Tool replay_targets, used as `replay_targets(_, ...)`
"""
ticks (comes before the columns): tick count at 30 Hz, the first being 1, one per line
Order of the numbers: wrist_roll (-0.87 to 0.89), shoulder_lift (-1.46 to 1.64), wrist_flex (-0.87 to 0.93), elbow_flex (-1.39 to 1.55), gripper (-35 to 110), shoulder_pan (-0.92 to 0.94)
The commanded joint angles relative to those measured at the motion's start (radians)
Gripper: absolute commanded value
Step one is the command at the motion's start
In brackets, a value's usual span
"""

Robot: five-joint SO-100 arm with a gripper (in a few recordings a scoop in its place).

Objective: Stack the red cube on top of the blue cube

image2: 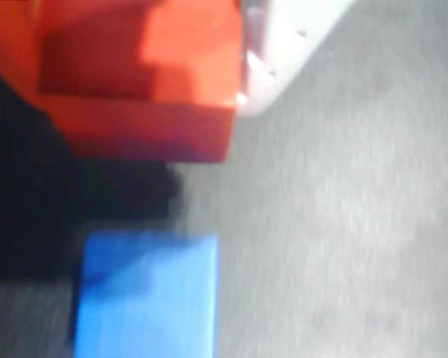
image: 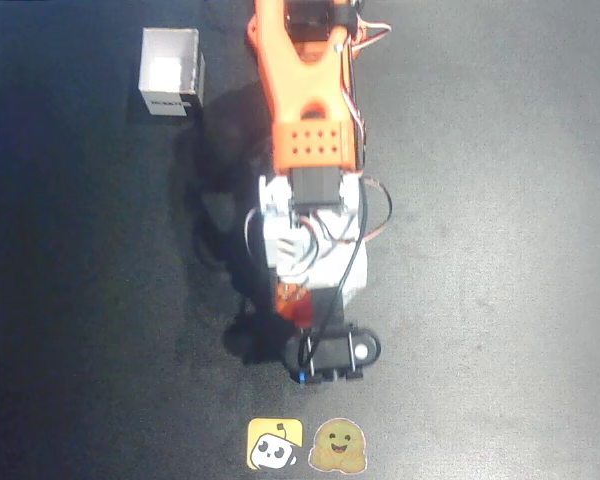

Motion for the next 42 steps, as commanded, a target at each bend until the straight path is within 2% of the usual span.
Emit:
replay_targets(1, 0.011, -0.028, 0.006, -0.101, 0, -0.006)
replay_targets(17, 0.080, -0.175, -0.003, -0.284, 0, -0.020)
replay_targets(42, 0.103, -0.224, -0.083, -0.276, 0, -0.014)
